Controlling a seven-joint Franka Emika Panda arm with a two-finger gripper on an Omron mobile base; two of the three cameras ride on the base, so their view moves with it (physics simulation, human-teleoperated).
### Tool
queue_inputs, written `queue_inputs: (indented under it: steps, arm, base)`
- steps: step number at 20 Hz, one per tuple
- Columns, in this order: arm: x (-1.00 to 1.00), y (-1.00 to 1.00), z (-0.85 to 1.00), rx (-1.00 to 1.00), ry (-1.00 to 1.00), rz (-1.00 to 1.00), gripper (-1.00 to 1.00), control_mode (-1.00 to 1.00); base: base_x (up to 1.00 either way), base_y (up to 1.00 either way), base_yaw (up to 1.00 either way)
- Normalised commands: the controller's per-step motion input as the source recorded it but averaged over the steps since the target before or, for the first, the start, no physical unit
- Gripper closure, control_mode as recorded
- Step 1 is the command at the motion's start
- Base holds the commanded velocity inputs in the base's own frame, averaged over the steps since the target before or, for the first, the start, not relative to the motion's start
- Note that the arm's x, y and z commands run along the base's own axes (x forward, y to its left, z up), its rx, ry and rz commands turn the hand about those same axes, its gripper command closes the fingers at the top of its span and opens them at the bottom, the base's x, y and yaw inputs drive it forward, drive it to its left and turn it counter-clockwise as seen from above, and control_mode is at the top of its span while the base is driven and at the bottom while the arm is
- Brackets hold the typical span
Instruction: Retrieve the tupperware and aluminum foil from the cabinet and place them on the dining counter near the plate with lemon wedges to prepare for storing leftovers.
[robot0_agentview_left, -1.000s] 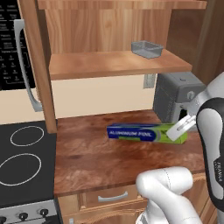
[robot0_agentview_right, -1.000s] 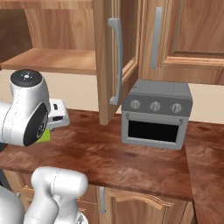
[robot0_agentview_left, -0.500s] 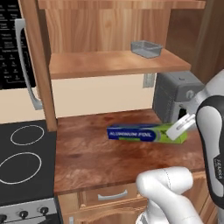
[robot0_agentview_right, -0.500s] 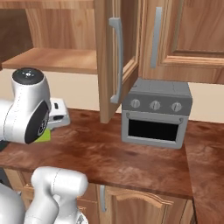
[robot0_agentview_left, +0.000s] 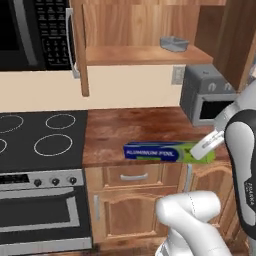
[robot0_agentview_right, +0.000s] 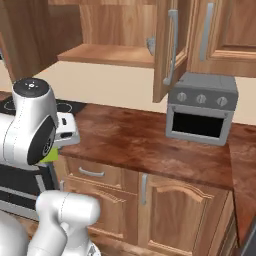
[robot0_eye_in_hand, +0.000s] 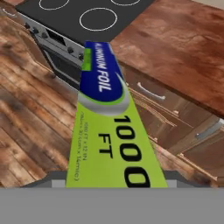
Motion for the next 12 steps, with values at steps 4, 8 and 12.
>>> queue_inputs:
  steps: [4,8,12]
  arm:
    - [0.00,0.00,0.00,0.00,0.00,0.00,1.00,1.00]
    - [0.00,0.00,0.00,0.00,0.00,0.00,1.00,1.00]
    - [0.00,0.00,0.00,0.00,0.00,0.00,1.00,1.00]
  base:
    - [-0.08,0.46,0.76]
    - [-0.07,0.28,0.95]
    - [-0.28,0.19,1.00]
